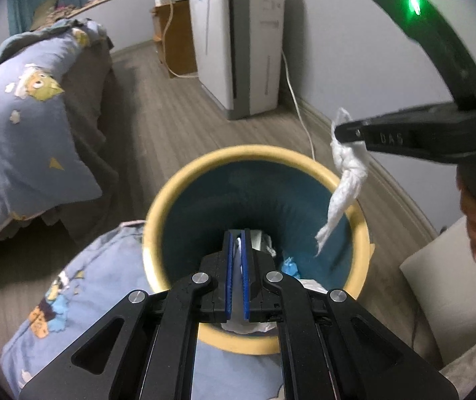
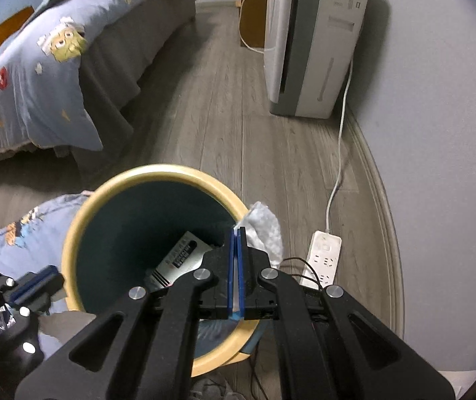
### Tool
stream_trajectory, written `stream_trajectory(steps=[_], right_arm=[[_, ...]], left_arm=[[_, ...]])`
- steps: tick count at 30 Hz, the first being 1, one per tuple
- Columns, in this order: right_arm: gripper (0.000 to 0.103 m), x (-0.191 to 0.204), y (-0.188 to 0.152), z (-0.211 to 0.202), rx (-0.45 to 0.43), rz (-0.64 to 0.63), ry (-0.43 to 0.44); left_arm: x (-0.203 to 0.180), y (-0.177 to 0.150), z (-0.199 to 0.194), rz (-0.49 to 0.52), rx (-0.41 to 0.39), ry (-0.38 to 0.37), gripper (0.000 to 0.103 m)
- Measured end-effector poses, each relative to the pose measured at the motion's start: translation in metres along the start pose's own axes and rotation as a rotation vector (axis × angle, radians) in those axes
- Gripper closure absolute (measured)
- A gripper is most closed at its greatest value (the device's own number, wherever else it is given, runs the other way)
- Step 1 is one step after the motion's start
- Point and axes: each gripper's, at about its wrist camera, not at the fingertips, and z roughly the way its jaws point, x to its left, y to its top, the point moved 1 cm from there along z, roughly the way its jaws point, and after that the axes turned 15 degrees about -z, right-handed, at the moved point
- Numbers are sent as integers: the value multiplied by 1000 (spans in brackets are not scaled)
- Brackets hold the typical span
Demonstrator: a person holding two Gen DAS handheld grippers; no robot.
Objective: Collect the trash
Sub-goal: 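Open both grippers to drop the white items into the bin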
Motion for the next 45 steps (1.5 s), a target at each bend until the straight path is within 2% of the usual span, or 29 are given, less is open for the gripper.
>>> stream_trajectory(steps=[5,12,16,19,20,21,22,23,25,26,27,30,31,40,45], right_arm=[[102,10,3,8,14,7,26],[102,27,6,27,81,-4,42],[101,30,7,29,88,0,53],[100,30,6,30,95,5,56],[95,30,6,31,98,7,56],[81,30,6,31,100,11,56],[73,30,6,30,97,17,59],[61,29,6,29,92,23,62],[54,29,7,27,87,31,62],[41,28,7,26,83,35,58],[23,27,7,24,77,41,50],[9,23,9,16,47,67,48],[6,21,9,13,38,79,47],[6,16,12,-7,-10,142,69],[6,27,18,-22,-42,120,65]], left_arm=[[-3,-7,26,2,36,4,97],[19,-6,46,-44,49,40,97],[27,-6,45,-51,38,52,81],[31,-6,42,-55,25,68,73],[32,-6,42,-58,22,72,71],[33,-7,41,-63,19,75,63],[34,-8,39,-68,14,76,53],[35,-8,38,-73,8,73,49],[37,-9,33,-81,-13,76,32],[38,-10,31,-85,-19,75,29],[39,-10,29,-91,-23,70,23],[42,-10,24,-111,-41,93,11],[43,-10,22,-119,-46,89,11],[50,-11,-12,-156,-81,96,8],[57,-10,-37,-173,-101,117,7]])
